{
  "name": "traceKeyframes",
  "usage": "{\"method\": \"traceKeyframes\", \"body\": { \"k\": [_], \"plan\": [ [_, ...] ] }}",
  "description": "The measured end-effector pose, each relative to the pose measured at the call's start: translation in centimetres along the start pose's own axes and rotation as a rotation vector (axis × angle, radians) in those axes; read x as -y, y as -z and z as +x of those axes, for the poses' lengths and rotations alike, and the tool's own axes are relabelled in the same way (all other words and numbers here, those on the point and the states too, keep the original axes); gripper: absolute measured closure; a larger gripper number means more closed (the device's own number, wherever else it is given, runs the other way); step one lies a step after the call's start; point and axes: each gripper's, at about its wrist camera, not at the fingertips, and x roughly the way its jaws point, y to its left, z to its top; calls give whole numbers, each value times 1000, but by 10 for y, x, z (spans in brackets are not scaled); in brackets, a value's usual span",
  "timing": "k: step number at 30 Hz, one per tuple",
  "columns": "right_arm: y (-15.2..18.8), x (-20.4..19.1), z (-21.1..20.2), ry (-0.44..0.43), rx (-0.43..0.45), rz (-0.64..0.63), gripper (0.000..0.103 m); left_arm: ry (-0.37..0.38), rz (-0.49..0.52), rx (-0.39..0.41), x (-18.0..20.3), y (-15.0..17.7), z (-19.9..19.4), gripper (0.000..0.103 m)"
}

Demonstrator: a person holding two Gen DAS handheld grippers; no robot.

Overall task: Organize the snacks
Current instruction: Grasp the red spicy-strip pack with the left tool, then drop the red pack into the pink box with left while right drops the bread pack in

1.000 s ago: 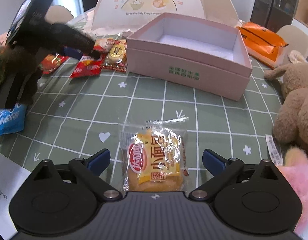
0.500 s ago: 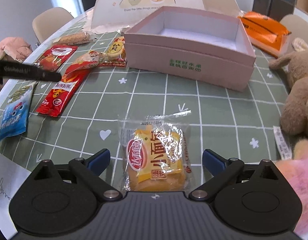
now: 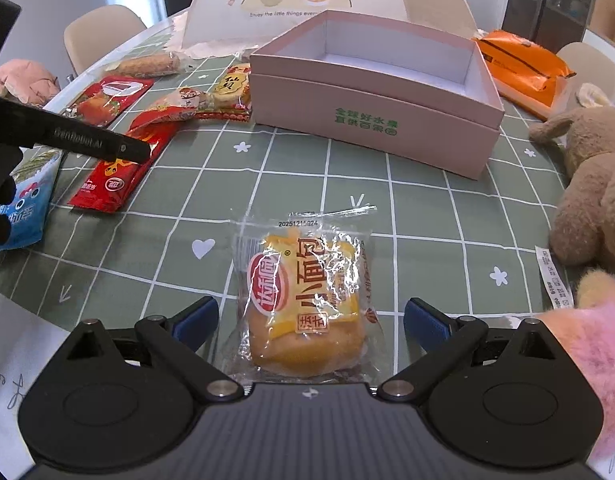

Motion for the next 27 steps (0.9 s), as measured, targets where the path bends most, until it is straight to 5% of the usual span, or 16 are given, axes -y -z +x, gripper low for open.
{"method": "traceKeyframes", "body": {
  "k": [3,5,6,10,16,19,24,27],
  "plan": [
    [-4,0,0,-7,9,-1,11,25,-28,-9,-3,-8,11,26],
    [-7,-2,-4,-17,9,-20,39,20,-7,-8,3,-9,13,26],
    [-9,-2,-7,-27,0,-32,44,12,30,-18,8,-9,12,31],
    [-16,10,-28,-65,3,4,48,105,100,-76,15,9,-10,48],
    [-25,34,-79,-28,96,29,49,237,98,-77,20,40,-71,51],
    [-34,45,-100,-5,142,42,49,317,96,35,30,10,-107,51],
    [-55,55,-119,-1,223,66,49,427,127,320,62,-92,-135,48],
    [-65,59,-118,13,234,95,49,480,79,313,77,-148,-95,44]
  ]
}}
